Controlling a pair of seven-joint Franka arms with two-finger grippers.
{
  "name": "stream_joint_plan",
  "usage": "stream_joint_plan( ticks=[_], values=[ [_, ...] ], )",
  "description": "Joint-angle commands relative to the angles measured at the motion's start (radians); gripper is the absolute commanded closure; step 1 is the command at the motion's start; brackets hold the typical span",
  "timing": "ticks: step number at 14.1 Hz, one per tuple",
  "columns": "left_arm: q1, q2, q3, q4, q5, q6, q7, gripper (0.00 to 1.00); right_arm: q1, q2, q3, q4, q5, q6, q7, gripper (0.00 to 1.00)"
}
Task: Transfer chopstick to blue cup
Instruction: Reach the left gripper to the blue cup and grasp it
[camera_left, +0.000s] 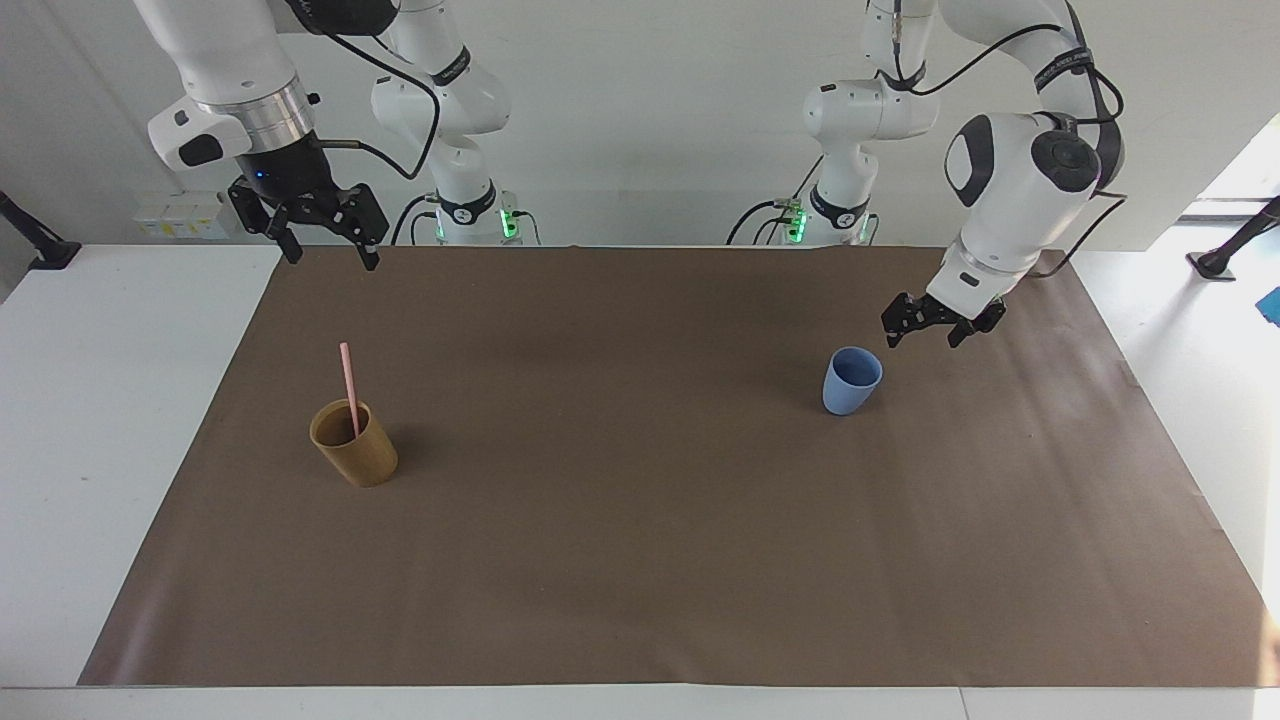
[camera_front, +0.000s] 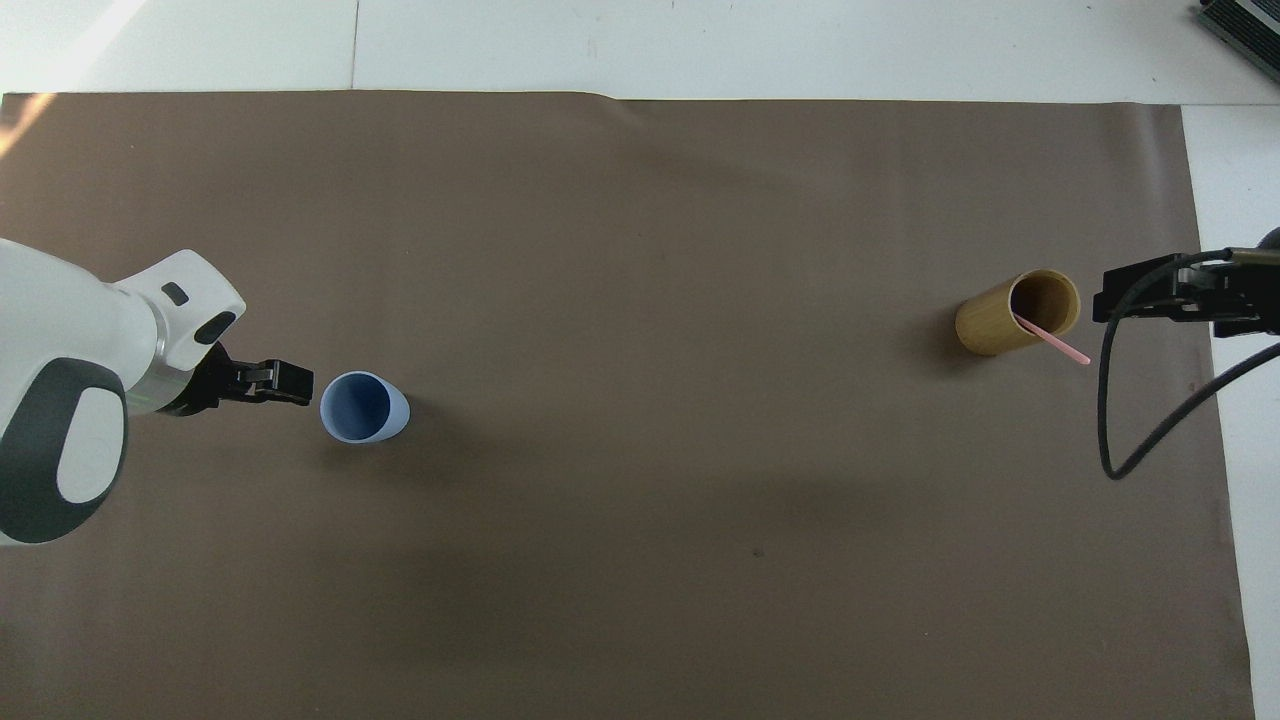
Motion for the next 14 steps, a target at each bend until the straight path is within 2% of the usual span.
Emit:
stream_joint_plan(
  ticks=[1,8,9,10,12,14],
  values=[
    [-0.044,0.007,0.012,-0.068,0.010,0.088,-0.045,0.00,-0.011,-0.007,0.001,-0.007,0.022,-0.005,-0.020,0.00],
    [-0.086,0.085,0.012,-0.095,0.008,0.167,-0.058,0.00,-0.011,-0.006,0.001,-0.009,0.022,-0.002,-0.019,0.00],
    [-0.087,0.100,0.012,-0.095,0.008,0.174,-0.058,0.16,-0.011,-0.006,0.001,-0.009,0.022,-0.003,-0.020,0.00],
    [-0.087,0.103,0.012,-0.093,0.008,0.176,-0.058,0.42,-0.011,-0.007,0.001,-0.007,0.022,-0.006,-0.022,0.00],
    [-0.084,0.108,0.012,-0.092,0.008,0.177,-0.044,1.00,-0.012,-0.018,-0.002,-0.009,0.022,-0.031,-0.028,0.00],
    [-0.084,0.110,0.012,-0.086,0.010,0.176,-0.041,1.00,-0.020,-0.018,-0.004,-0.012,0.014,-0.016,-0.033,0.00]
  ],
)
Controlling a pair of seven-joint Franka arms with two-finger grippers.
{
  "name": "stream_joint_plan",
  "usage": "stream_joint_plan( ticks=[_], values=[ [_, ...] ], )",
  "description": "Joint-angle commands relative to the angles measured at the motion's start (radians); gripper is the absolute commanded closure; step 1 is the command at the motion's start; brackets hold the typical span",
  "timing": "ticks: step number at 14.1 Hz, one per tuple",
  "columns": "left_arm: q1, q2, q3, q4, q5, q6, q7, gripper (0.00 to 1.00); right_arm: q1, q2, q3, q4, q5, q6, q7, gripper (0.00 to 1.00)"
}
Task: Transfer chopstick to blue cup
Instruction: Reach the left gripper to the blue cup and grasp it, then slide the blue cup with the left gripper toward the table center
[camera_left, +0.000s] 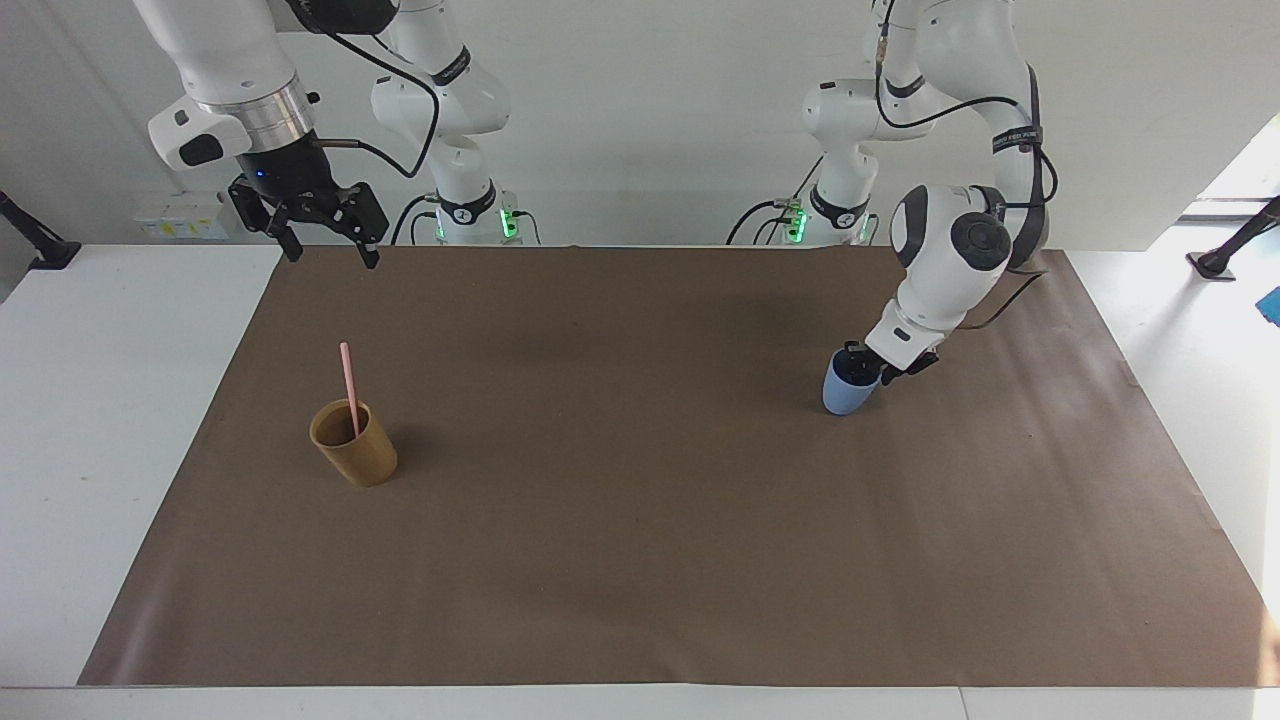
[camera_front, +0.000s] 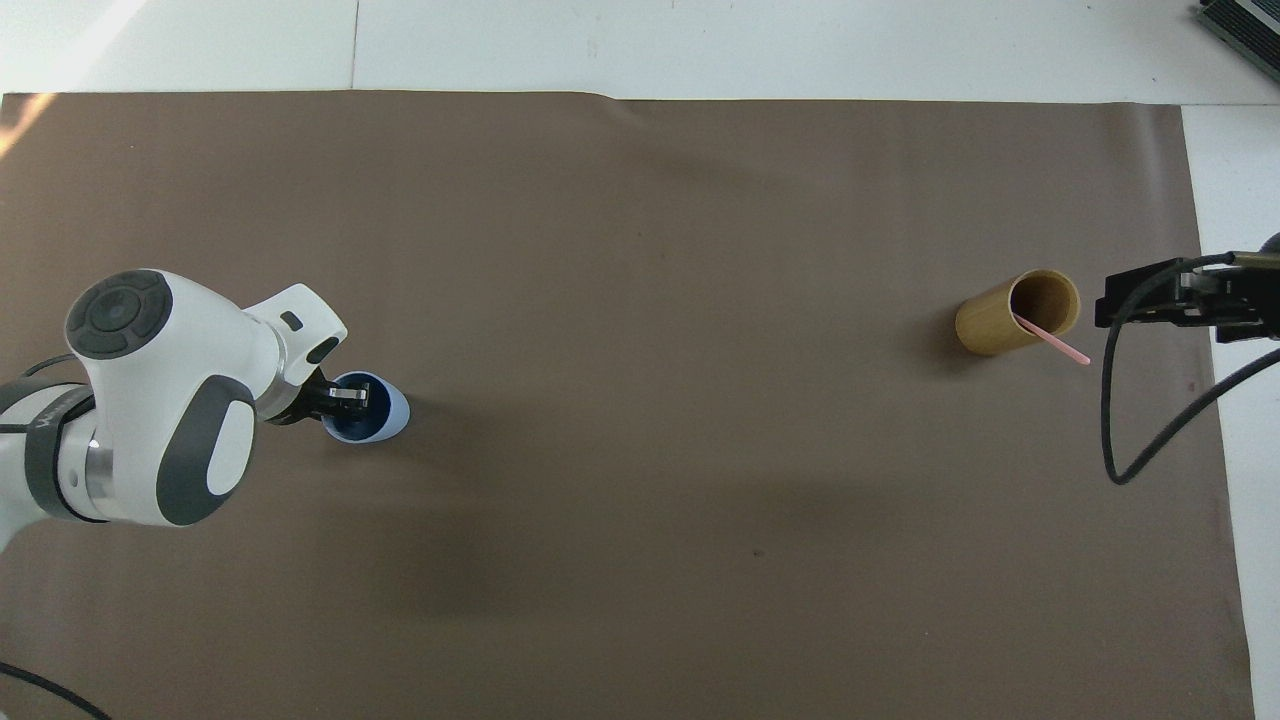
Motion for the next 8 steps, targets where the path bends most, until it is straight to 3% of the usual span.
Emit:
stream_joint_plan(
  ticks=[1,4,8],
  values=[
    [-0.013,-0.003,0.013,-0.001,0.010,0.010,0.001,1.00,-0.019,-0.014,-0.002,-0.014,0.012,0.014,-0.036,0.00],
    [-0.016,0.004,0.014,0.051,0.011,-0.005,0.003,1.00,-0.033,-0.021,-0.002,-0.034,0.002,0.046,-0.121,0.00],
    [-0.061,0.008,0.016,0.240,0.016,-0.167,-0.025,1.00,-0.034,-0.021,-0.002,-0.034,-0.003,0.045,-0.154,0.00]
  ],
)
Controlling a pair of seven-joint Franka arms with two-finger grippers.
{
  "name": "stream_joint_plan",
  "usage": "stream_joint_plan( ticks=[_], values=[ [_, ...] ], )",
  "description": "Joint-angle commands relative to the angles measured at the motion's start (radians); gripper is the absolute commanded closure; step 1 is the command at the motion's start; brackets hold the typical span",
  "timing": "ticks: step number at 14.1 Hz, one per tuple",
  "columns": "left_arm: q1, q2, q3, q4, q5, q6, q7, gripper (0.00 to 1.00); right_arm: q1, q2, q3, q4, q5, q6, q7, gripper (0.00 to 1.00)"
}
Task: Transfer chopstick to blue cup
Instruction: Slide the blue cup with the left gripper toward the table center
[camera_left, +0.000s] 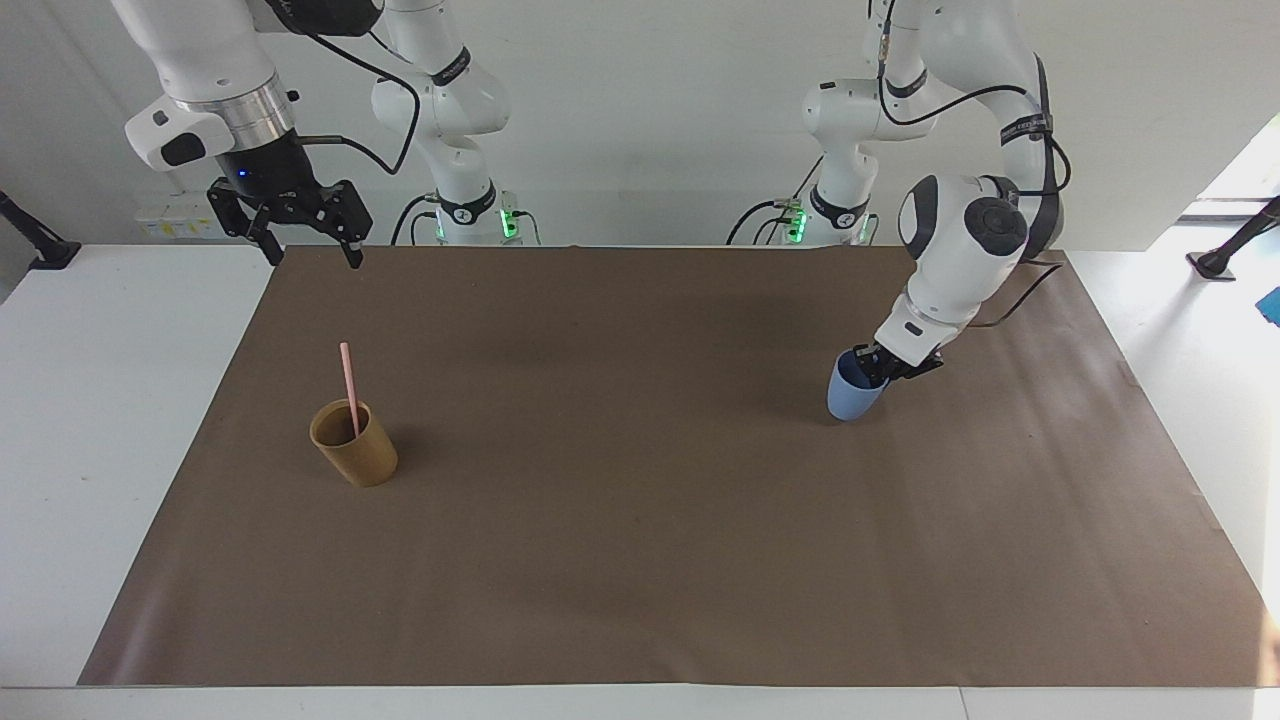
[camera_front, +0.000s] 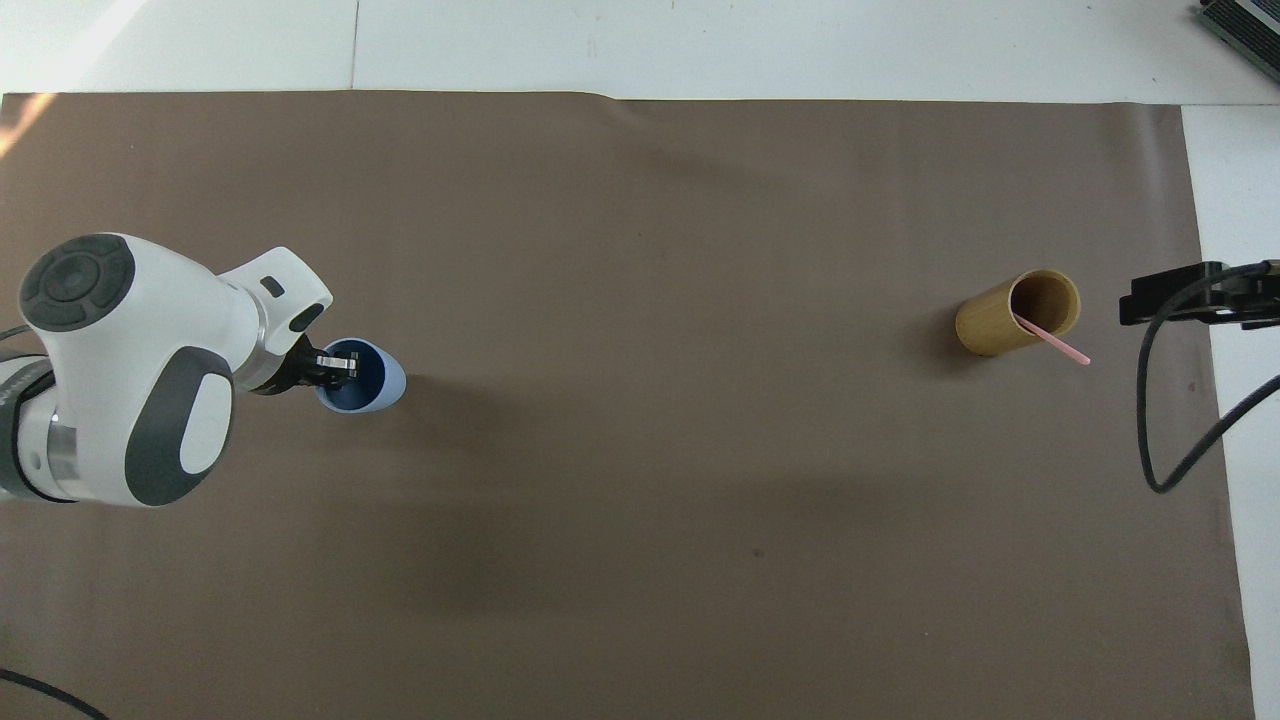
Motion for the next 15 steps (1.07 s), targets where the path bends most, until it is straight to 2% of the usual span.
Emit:
stream_joint_plan(
  ticks=[1,4,7,9,15],
  values=[
    [-0.080,0.009,0.014,0.141,0.021,-0.124,-0.079,1.00,-0.009,-0.022,0.004,-0.029,-0.002,0.022,-0.029,0.00],
    [-0.209,0.051,0.014,0.258,0.042,-0.189,-0.232,1.00,-0.010,-0.020,0.004,-0.046,0.000,0.041,-0.034,0.00],
    [-0.351,0.068,0.013,0.275,0.040,-0.178,-0.354,1.00,-0.038,-0.023,0.003,-0.085,0.000,0.058,-0.061,0.00],
    [-0.440,0.133,0.014,0.313,0.045,-0.172,-0.440,1.00,-0.047,-0.023,0.003,-0.128,0.000,0.100,-0.095,0.00],
    [-0.548,0.252,0.013,0.355,0.024,-0.073,-0.486,1.00,-0.050,-0.013,0.004,-0.316,0.000,0.304,-0.152,0.00]
  ],
)
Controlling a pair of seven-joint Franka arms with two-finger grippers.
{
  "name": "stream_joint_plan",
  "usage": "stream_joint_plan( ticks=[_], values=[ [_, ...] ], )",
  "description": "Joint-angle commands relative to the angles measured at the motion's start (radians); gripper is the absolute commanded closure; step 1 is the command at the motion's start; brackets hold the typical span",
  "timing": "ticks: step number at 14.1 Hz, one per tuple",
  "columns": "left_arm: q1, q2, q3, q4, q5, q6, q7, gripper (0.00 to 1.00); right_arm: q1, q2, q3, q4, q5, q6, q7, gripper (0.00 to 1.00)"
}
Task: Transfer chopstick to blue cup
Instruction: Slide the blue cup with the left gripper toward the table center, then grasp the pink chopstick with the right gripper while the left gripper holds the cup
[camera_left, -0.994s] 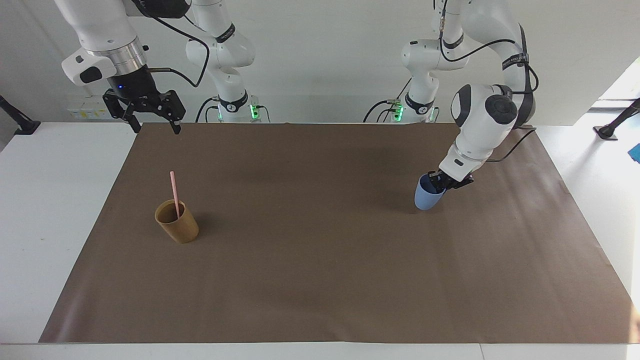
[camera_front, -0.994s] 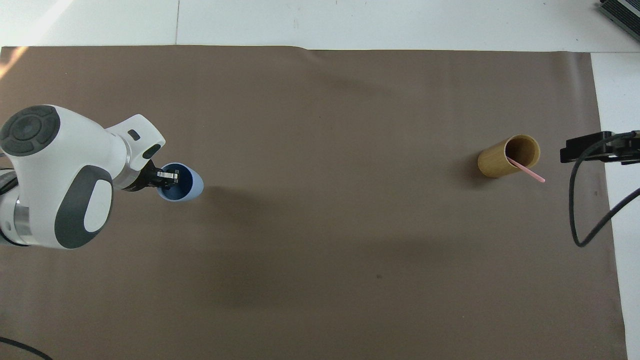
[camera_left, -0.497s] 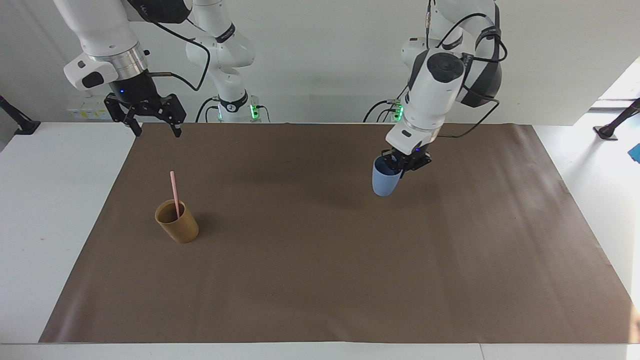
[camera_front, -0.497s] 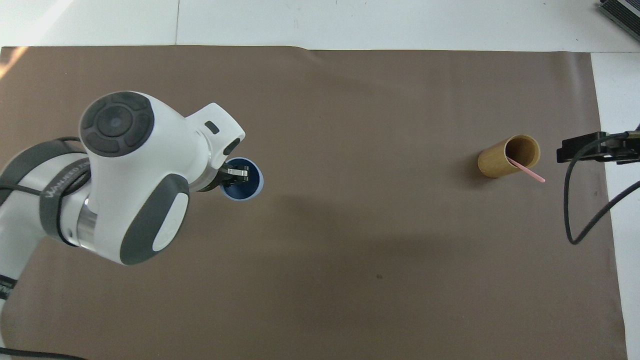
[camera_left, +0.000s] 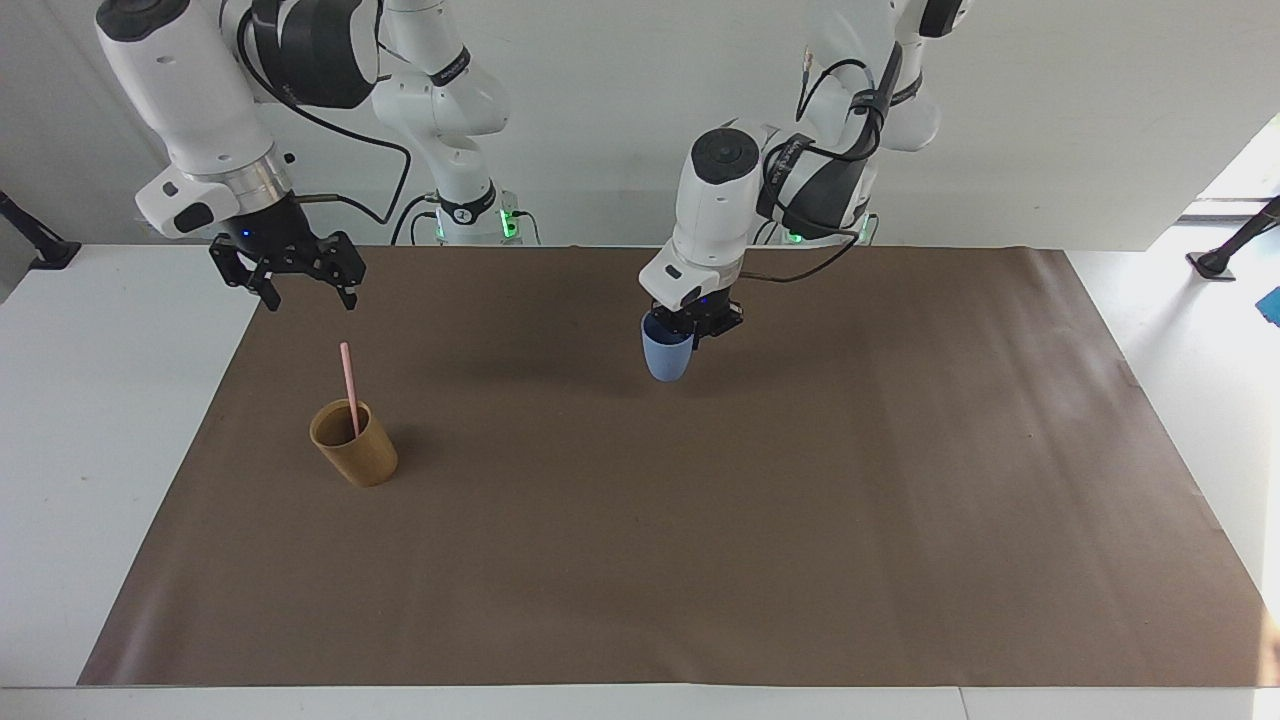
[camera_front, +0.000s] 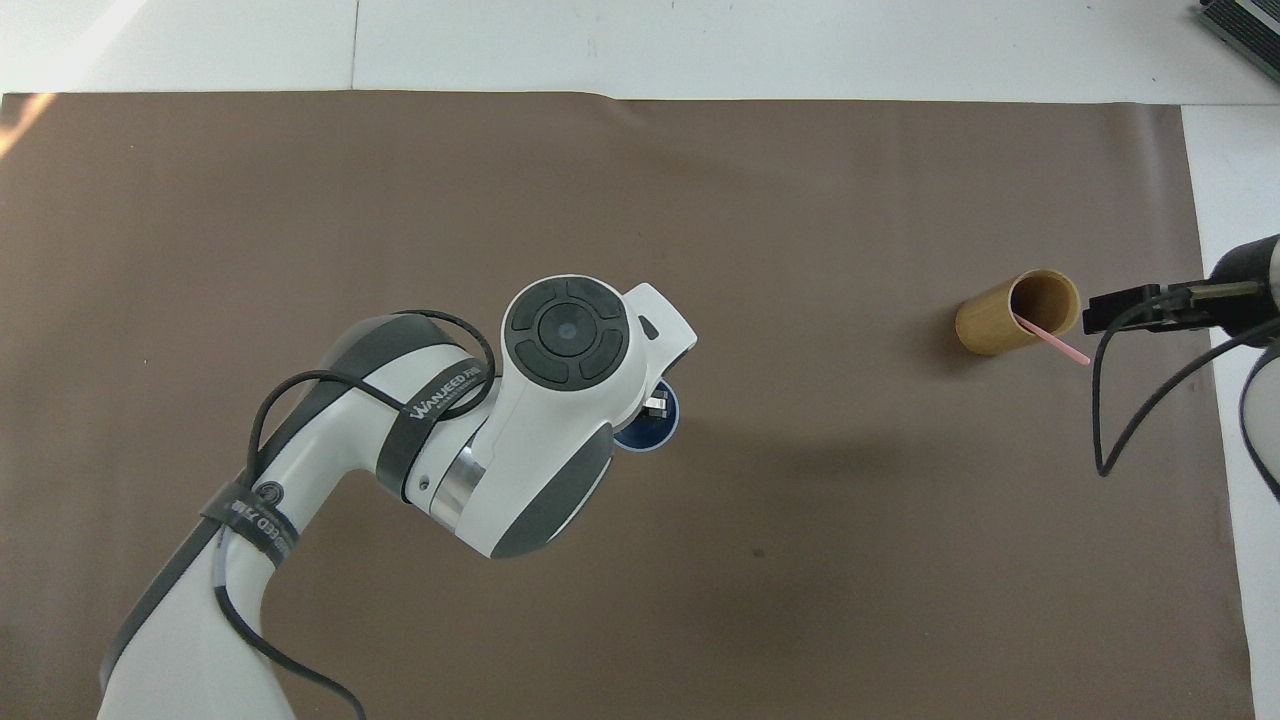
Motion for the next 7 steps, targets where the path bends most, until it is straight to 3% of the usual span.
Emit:
stream_joint_plan(
  ticks=[1,3,5,7],
  values=[
    [-0.041,0.048,0.018,0.039,0.003,0.047,-0.027,1.00,-0.010,-0.013,0.006,-0.110,0.001,0.090,-0.032,0.06],
    [-0.033,0.054,0.020,0.039,0.006,0.063,-0.027,1.00,-0.012,-0.009,0.006,-0.159,-0.001,0.151,-0.038,0.17],
    [-0.044,0.083,0.020,0.039,0.009,0.082,-0.028,1.00,-0.012,-0.003,0.006,-0.188,-0.002,0.172,-0.049,0.39],
    [-0.045,0.109,0.020,0.039,0.010,0.096,-0.030,1.00,-0.012,-0.003,0.005,-0.213,-0.010,0.176,-0.049,0.48]
  ],
)
